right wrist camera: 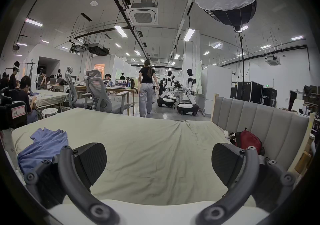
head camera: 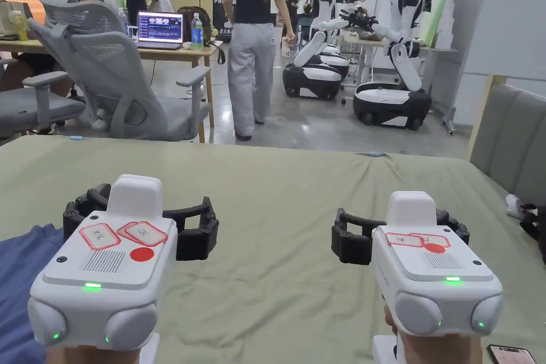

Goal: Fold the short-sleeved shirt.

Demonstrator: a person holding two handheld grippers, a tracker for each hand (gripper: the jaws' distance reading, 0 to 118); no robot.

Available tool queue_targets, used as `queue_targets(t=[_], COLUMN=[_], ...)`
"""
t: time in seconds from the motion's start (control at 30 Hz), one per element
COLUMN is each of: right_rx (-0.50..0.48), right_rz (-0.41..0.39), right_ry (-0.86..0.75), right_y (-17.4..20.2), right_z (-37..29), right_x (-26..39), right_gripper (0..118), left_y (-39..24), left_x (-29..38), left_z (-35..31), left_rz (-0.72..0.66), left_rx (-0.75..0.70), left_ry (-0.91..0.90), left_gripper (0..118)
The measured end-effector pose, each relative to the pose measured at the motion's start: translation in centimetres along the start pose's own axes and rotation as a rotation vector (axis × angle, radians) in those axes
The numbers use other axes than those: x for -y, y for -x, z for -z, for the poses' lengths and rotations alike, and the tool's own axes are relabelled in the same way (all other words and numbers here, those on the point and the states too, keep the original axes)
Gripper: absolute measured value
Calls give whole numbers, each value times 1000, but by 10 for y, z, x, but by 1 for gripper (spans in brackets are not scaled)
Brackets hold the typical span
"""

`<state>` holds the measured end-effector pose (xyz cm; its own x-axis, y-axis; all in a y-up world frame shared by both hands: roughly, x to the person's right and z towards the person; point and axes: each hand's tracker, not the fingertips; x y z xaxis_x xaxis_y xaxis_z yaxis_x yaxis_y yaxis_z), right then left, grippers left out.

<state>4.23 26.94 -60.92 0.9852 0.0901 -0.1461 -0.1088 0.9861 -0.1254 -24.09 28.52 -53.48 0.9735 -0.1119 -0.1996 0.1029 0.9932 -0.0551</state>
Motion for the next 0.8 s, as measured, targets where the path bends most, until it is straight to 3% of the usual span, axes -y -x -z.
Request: queue_targets(t=[0.8], right_rx=[7], right_rz=[-4], right_ry=[-23], right_y=[-5], right_z=[-8], right_x=[0], right_gripper=[118], left_y=[-6], left_x=[-7], left_z=[-2], left_rz=[25], left_rx=[7], left_ry=[-28], left_gripper=[118])
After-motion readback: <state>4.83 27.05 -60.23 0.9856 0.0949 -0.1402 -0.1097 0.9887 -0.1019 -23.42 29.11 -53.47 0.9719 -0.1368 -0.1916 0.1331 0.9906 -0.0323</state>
